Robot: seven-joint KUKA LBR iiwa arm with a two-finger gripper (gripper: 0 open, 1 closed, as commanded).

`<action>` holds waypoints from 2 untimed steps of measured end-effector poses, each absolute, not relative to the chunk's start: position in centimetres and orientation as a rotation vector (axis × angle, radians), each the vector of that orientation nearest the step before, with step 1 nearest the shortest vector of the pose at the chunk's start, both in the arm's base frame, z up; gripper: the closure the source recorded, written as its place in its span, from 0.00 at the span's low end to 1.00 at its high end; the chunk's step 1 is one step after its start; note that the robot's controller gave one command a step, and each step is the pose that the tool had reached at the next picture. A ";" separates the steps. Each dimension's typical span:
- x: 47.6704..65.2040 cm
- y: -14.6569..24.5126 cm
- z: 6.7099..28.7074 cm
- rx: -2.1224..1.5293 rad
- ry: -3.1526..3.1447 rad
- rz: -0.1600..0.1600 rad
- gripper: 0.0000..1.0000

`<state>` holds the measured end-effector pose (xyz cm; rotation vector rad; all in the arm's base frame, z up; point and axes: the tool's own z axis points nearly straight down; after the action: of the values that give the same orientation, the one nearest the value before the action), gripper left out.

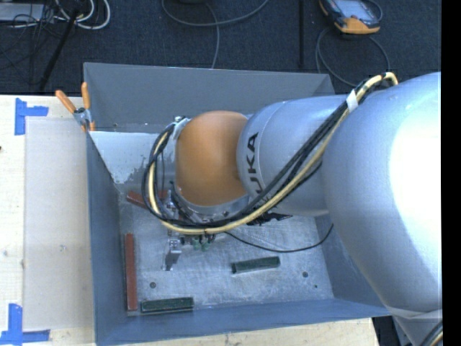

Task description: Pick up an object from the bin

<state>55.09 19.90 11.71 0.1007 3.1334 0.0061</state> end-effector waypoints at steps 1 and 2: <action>56.3 19.0 9.6 0.073 3.141 -0.003 0.00; 56.2 14.3 12.4 0.022 3.145 0.001 0.00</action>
Offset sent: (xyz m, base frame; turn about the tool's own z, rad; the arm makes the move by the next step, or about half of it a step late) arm 0.0161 -0.1265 0.0467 -0.0709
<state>56.19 14.30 12.38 0.0220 3.1453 0.0011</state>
